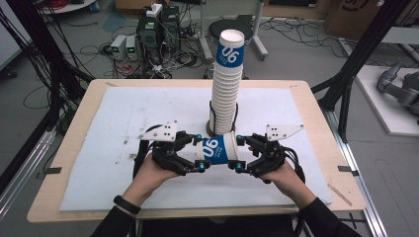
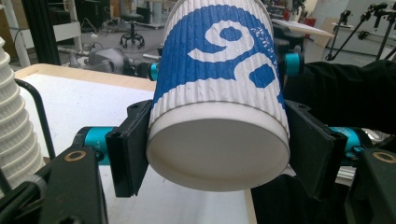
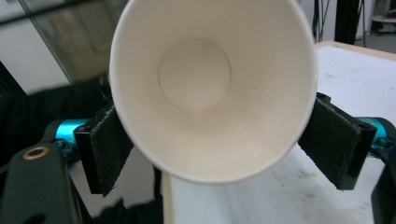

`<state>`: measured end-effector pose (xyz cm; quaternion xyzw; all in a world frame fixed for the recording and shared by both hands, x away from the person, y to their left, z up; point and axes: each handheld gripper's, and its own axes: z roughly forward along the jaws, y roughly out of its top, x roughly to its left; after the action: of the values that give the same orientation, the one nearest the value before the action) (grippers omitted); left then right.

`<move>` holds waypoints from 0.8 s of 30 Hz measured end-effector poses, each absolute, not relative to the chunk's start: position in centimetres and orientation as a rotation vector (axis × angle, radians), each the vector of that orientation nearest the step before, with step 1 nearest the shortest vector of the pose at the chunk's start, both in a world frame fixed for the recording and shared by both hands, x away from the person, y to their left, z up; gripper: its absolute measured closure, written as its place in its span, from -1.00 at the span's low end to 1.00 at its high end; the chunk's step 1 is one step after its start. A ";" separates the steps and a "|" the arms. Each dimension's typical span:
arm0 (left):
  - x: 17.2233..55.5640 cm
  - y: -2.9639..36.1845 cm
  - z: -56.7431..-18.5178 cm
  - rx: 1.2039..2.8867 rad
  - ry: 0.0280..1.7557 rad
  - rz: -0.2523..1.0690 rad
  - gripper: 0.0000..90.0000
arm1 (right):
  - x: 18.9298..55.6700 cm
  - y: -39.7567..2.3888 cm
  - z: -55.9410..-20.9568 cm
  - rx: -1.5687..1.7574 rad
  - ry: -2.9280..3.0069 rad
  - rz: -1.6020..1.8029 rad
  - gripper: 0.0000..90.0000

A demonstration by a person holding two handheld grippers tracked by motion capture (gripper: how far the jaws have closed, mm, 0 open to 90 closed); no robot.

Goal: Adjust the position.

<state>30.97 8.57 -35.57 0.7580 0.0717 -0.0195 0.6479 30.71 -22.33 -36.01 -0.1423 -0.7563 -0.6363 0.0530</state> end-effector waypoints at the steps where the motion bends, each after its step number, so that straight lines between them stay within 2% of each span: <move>1: 30.9 8.5 -35.6 1.724 0.165 -0.044 -0.34 | 30.8 -22.4 -36.0 -0.432 -2.270 -1.937 -0.63; 15: 30.6 7.6 -35.9 1.826 0.173 -0.040 -0.35 | 30.8 -22.8 -35.8 -0.396 -2.311 -1.942 -0.53; 24: 30.3 7.0 -35.6 1.948 0.175 0.000 -0.46 | 30.5 -22.5 -35.8 -0.376 -2.427 -1.884 -0.52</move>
<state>30.30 6.99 -35.55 0.8261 0.0743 0.0000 0.5586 30.51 -22.47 -35.80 -0.1213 -0.7838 -0.6086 0.0231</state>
